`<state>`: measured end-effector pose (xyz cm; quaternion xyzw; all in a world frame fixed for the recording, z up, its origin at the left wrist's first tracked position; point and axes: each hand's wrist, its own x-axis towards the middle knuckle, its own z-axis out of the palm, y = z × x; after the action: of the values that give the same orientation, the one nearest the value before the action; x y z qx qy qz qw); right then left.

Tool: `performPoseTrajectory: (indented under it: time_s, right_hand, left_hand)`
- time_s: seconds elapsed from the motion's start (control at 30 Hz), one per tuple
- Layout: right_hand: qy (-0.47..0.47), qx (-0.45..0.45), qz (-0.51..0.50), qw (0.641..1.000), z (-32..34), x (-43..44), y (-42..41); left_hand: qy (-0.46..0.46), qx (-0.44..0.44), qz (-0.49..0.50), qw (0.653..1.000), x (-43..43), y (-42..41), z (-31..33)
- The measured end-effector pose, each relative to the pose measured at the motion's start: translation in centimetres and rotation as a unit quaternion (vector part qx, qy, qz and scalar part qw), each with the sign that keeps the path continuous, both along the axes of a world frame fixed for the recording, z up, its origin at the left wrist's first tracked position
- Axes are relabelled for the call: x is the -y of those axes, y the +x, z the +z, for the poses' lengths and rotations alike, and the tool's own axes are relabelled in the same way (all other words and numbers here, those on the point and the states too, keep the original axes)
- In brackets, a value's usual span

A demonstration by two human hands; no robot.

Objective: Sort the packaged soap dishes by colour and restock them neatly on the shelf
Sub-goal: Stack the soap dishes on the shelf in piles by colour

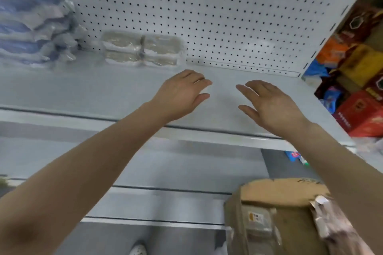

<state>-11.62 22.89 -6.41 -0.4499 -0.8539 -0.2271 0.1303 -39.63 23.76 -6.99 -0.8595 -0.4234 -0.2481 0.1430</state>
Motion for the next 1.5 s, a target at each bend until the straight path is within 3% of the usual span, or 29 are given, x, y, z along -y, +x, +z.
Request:
performPoseTrajectory:
  time_s: [0.23,0.43,0.53,0.7,0.97,1.1,1.23,1.33,1.5]
  right_hand:
    - [-0.005,-0.045,0.008,0.999,-5.4,10.8,11.7]
    - [-0.109,-0.054,-0.042,0.992,-14.8,18.5,16.7]
    - [-0.226,-0.032,-0.083,0.97,-19.3,21.1,17.7]
    - [-0.387,-0.007,-0.14,0.911,-24.8,20.6,17.1]
    - [-0.449,0.024,-0.142,0.882,-33.4,15.8,13.5]
    - [-0.432,0.021,-0.172,0.885,-32.9,16.3,14.2]
    - [-0.411,-0.023,-0.263,0.873,-29.8,18.7,18.0]
    - [-0.399,-0.06,-0.32,0.857,-27.7,21.2,21.0]
    - [-0.373,-0.116,-0.358,0.848,-27.4,24.4,24.1]
  left_hand:
    - [-0.011,0.05,-0.053,0.997,9.0,12.2,-4.8]
    - [-0.129,0.017,-0.046,0.99,15.0,18.4,-14.6]
    - [-0.199,-0.027,-0.01,0.979,16.6,19.6,-19.3]
    - [-0.247,-0.047,0.017,0.968,17.0,20.2,-23.4]
    - [-0.252,-0.026,0.03,0.967,16.7,20.3,-25.1]
    - [-0.242,-0.044,0.024,0.969,16.7,20.0,-25.1]
    - [-0.197,-0.105,0.014,0.975,16.8,21.0,-24.0]
    - [-0.218,-0.129,-0.012,0.967,18.3,24.2,-23.6]
    - [-0.403,-0.25,0.01,0.88,21.8,29.4,-26.9]
